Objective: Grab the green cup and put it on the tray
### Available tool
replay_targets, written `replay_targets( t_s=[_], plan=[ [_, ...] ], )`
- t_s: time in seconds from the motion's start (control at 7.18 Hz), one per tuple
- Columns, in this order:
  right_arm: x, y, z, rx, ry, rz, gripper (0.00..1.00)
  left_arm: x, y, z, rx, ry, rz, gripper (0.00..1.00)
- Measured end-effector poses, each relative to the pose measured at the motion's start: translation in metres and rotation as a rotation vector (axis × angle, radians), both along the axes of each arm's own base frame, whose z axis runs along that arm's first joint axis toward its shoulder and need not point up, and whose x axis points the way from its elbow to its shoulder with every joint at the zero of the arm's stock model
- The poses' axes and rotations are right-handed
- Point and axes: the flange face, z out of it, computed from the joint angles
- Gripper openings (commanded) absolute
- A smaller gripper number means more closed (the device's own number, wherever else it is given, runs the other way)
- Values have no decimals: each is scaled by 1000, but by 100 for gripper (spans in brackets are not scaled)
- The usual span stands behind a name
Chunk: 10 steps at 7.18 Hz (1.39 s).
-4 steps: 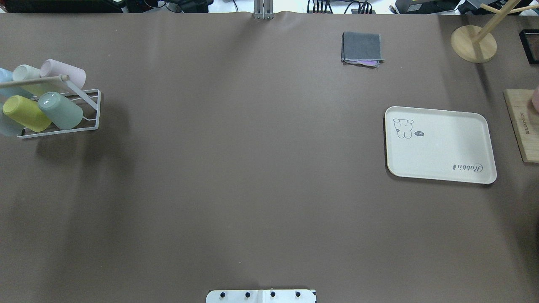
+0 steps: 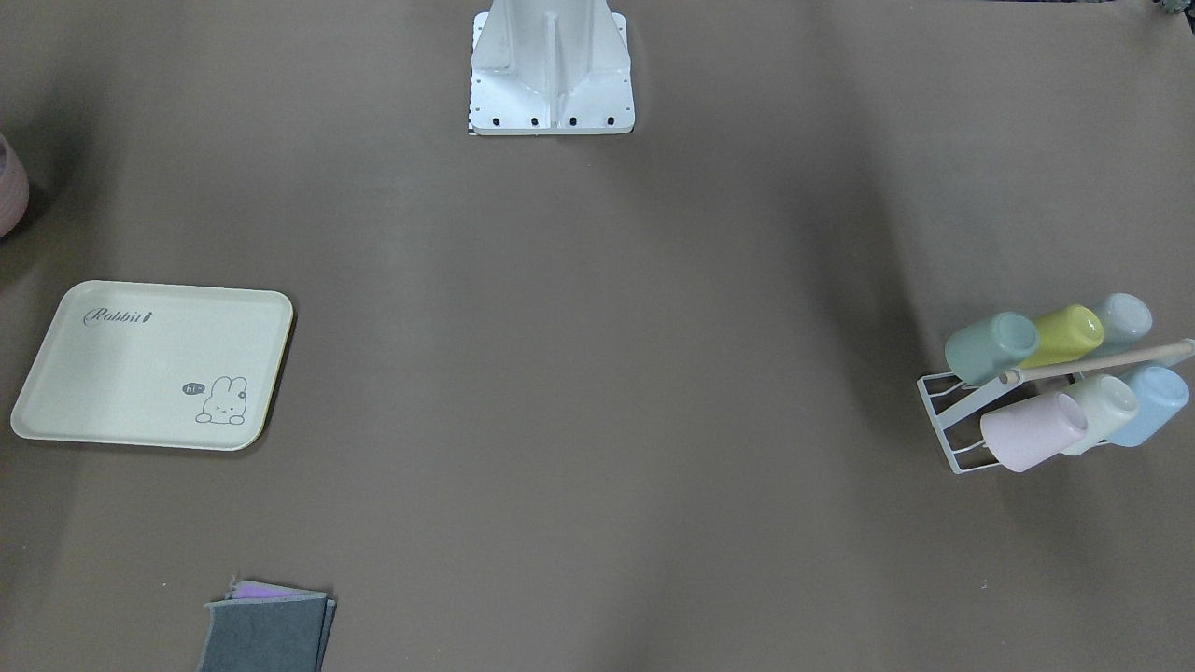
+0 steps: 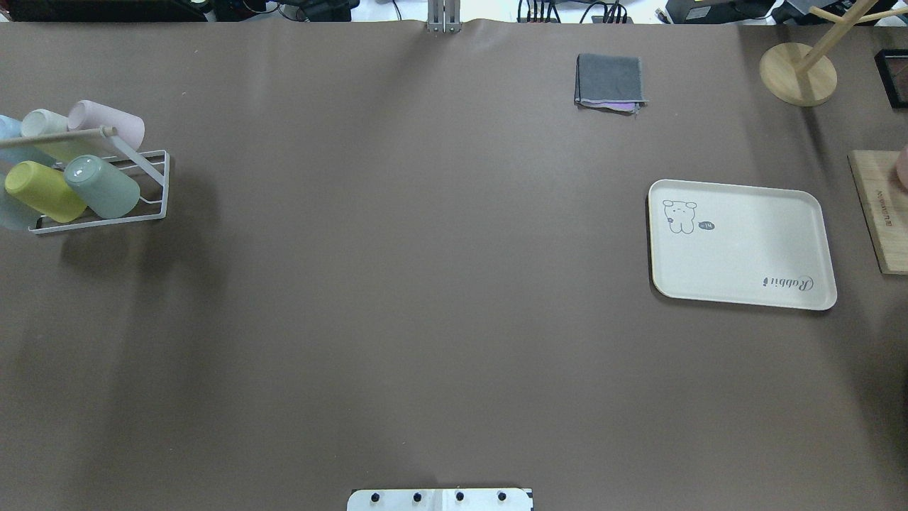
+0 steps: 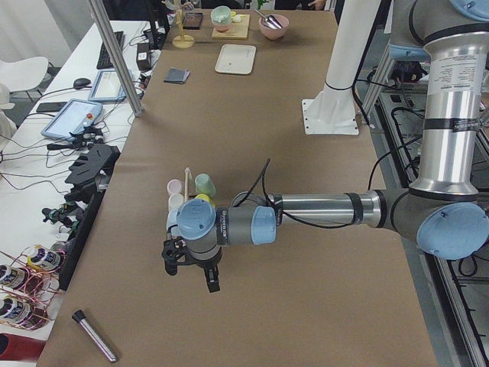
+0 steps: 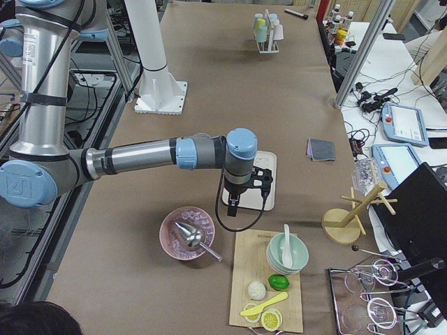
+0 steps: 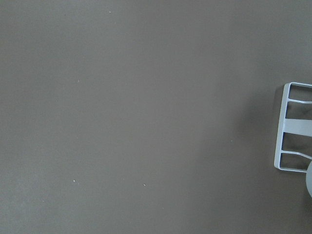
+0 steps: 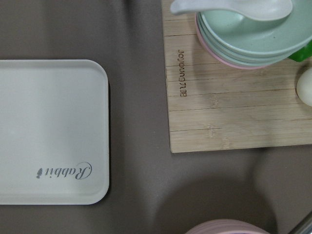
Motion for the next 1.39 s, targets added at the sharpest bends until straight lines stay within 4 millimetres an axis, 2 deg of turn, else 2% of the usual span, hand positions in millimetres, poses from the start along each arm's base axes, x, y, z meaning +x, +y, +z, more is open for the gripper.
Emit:
replay_targets(
  t_s=[0.14,0.42,0.56,0.7,0.98,1.11,1.39],
  plan=[
    [-15,-14,-3,9,0,-28,100,0,0,0,-1,0,0,99],
    [-53,-60,-10,34,-2,-85,100,0,-2,-9,-15,-1,-1,99],
    [-68,-86,-7,36,-2,-103,100,2,-5,-31,-29,-4,1,99],
    [-83,-100,0,31,1,-119,100,12,-10,-65,-19,-13,21,99],
    [-103,-111,23,6,6,-114,99,49,-14,-134,27,-44,39,99],
    [-114,-112,34,0,15,-114,97,70,-14,-162,57,-48,53,99],
    [-136,-110,42,3,46,-138,96,130,-11,-207,126,-36,153,99]
  ],
)
